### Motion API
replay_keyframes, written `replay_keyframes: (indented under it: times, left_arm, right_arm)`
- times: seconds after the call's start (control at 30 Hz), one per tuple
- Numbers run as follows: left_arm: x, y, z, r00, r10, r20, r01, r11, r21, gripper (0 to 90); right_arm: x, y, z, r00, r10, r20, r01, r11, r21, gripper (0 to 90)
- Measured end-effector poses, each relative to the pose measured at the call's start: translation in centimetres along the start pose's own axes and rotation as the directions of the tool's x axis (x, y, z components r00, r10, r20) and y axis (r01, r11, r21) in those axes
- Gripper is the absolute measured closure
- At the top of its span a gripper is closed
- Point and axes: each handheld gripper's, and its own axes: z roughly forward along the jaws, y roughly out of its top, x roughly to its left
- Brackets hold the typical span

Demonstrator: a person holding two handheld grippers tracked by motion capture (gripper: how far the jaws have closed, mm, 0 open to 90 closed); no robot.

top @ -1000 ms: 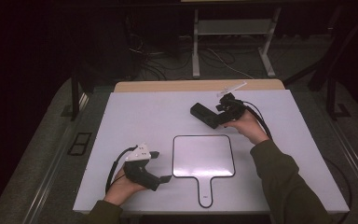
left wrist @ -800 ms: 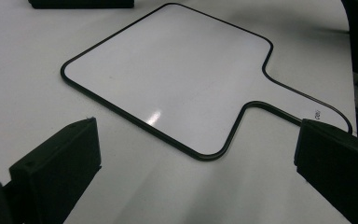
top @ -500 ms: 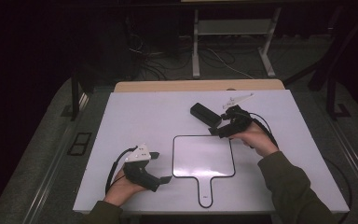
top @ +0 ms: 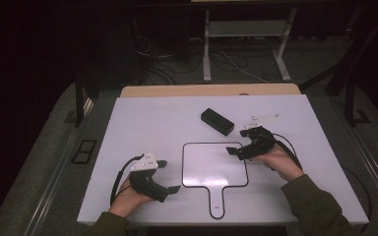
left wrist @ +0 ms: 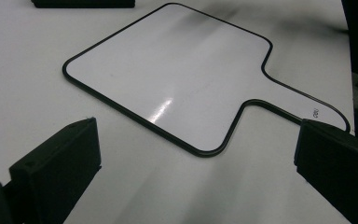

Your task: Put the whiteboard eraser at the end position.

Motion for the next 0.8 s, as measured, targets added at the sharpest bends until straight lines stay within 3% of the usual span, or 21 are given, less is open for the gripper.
replay_keyframes:
  times: [0.33, 0.67, 0.8]
  left_arm:
    - [-0.1, -0.1, 0.0, 1.0, 0.003, 0.0, -0.003, 1.0, 0.003, 0.0]
    - [-0.1, -0.1, 0.0, 1.0, 0.006, 0.0, -0.006, 1.0, 0.003, 0.0]
    - [-0.2, 0.0, -0.1, 1.0, 0.004, -0.002, -0.004, 1.0, -0.004, 0.0]
  right_arm:
    - [0.4, -2.4, -1.4, 0.9994, 0.01, 0.034, -0.008, 0.999, -0.05, 10.7]
    - [1.5, -4.5, -2.6, 0.999, 0.007, 0.045, -0.004, 0.998, -0.068, 10.7]
    - [1.5, -5.6, -3.1, 0.9987, 0.027, 0.044, -0.023, 0.996, -0.084, 10.7]
